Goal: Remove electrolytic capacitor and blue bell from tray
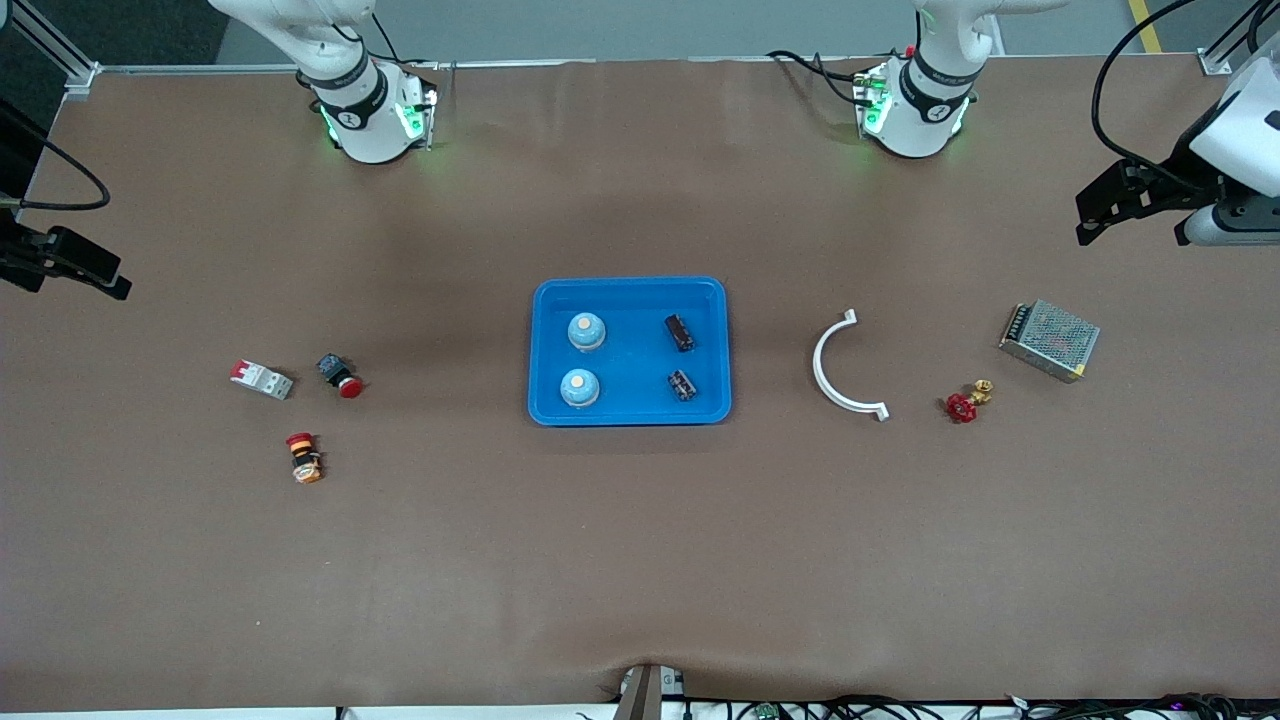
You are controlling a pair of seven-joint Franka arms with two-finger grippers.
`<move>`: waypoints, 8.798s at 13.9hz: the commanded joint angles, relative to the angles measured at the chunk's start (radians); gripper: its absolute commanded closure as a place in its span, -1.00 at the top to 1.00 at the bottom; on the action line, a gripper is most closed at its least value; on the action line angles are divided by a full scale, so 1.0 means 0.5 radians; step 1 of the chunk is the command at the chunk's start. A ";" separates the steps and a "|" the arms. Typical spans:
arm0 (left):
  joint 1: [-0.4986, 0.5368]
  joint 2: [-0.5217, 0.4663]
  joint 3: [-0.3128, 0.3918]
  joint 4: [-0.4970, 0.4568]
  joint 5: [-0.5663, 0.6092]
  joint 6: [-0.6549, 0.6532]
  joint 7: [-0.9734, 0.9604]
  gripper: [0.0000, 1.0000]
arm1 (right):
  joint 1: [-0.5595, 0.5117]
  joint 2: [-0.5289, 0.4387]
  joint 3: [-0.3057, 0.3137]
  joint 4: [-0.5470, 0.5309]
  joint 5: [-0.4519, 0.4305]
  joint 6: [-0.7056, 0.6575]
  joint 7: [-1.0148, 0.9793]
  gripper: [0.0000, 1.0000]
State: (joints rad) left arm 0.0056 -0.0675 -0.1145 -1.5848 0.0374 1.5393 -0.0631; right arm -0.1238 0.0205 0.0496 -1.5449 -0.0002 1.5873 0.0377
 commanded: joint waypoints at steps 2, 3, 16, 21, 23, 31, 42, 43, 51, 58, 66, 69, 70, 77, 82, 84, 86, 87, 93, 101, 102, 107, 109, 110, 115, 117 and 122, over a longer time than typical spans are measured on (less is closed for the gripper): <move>0.007 -0.015 0.014 0.025 -0.026 -0.047 0.034 1.00 | -0.056 -0.056 0.023 -0.046 -0.018 -0.021 0.001 1.00; 0.007 -0.009 0.014 0.031 -0.011 -0.047 0.043 1.00 | -0.056 -0.056 0.023 -0.046 -0.018 -0.021 0.004 1.00; -0.020 0.138 -0.344 -0.435 -0.228 0.412 -0.735 1.00 | -0.007 -0.065 0.042 -0.521 0.010 0.378 0.324 1.00; -0.045 0.401 -0.642 -0.540 -0.222 0.786 -1.446 0.99 | 0.336 -0.004 0.039 -0.570 0.010 0.442 0.584 1.00; -0.146 0.551 -0.676 -0.540 -0.198 0.949 -1.722 0.85 | 0.538 -0.001 0.039 -0.637 0.010 0.534 0.834 1.00; -0.591 1.211 -0.676 -0.485 0.271 1.569 -2.760 0.47 | 1.109 0.078 0.039 -0.994 0.292 1.044 1.390 1.00; -0.830 1.604 -0.661 -0.319 0.597 1.622 -3.245 0.05 | 1.428 0.790 0.036 -0.776 0.046 1.571 1.857 1.00; -0.833 1.604 -0.661 -0.322 0.597 1.619 -3.258 -0.09 | 1.456 0.830 0.036 -0.776 0.043 1.635 1.906 1.00; -0.779 1.332 -0.676 -0.392 0.609 1.303 -3.218 -1.00 | 1.588 0.925 0.036 -0.791 0.046 1.731 1.950 1.00; -0.221 0.869 -0.810 -0.760 0.579 1.287 -2.670 -1.00 | 1.650 1.024 0.020 -0.791 0.016 1.762 1.980 1.00; 0.589 0.807 -1.050 -1.033 0.606 1.290 -1.908 -1.00 | 1.650 1.051 0.017 -0.788 -0.070 1.762 2.060 1.00; 0.679 0.914 -1.044 -1.098 0.743 1.318 -1.883 -1.00 | 1.650 1.070 0.020 -0.788 -0.186 1.762 2.133 1.00; 0.740 0.954 -1.044 -1.125 0.866 1.333 -1.883 -1.00 | 1.650 1.070 0.020 -0.791 -0.208 1.762 2.134 0.89; 0.882 1.107 -1.041 -1.233 1.048 1.591 -1.893 -0.46 | 1.662 1.067 0.023 -0.764 -0.202 1.783 2.295 -1.00; 0.872 1.025 -1.105 -1.221 1.048 1.563 -1.929 1.00 | 1.650 0.929 0.036 -0.675 -0.181 1.560 2.263 -1.00; 0.869 1.012 -1.197 -1.145 1.017 1.490 -1.954 1.00 | 1.628 0.883 0.036 -0.540 -0.181 1.282 2.147 -1.00; 0.857 1.028 -1.338 -1.004 0.978 1.343 -2.073 1.00 | 1.564 0.782 0.030 -0.540 -0.181 1.142 1.923 -1.00; 0.839 1.040 -1.402 -0.933 0.938 1.294 -2.156 1.00 | 1.503 0.718 0.030 -0.585 -0.181 1.124 1.810 -1.00; 0.339 1.355 -1.406 -0.433 0.852 1.275 -2.680 1.00 | 1.162 0.288 0.030 -1.011 -0.178 1.121 1.104 -1.00; -0.299 1.620 -1.044 -0.012 0.839 1.281 -2.987 0.65 | 0.721 -0.151 0.023 -1.472 -0.177 1.121 0.291 -1.00; -0.327 1.653 -1.041 0.018 0.839 1.284 -3.009 0.62 | 0.638 -0.179 0.023 -1.503 -0.177 1.124 0.165 -1.00; -0.428 1.788 -1.032 0.132 0.855 1.306 -3.064 0.56 | 0.224 -0.222 0.023 -1.577 -0.177 1.148 -0.473 -1.00; -0.489 1.813 -0.962 0.132 0.855 1.333 -3.068 0.49 | 0.125 -0.222 0.023 -1.592 -0.177 1.167 -0.624 -1.00; -0.532 1.828 -0.916 0.132 0.852 1.342 -3.068 0.44 | 0.085 -0.219 0.020 -1.607 -0.177 1.185 -0.673 -1.00; -0.671 1.859 -0.768 0.132 0.839 1.419 -3.107 0.29 | -0.169 -0.066 0.023 -1.534 -0.181 1.332 -0.983 -1.00; -0.674 1.874 -0.771 0.132 0.849 1.419 -3.107 -0.21 | -0.240 0.105 0.023 -1.387 -0.181 1.332 -1.048 -1.00; -0.643 1.783 -0.774 0.126 0.864 1.337 -3.092 -1.00 | -0.305 0.511 0.023 -0.952 -0.181 1.311 -1.094 -1.00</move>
State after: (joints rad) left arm -0.3176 0.8561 -0.5070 -1.5313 0.4650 2.2451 -1.6117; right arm -0.2556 0.1798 0.0435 -2.1413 -0.0812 2.2654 -0.4985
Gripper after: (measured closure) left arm 0.661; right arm 0.370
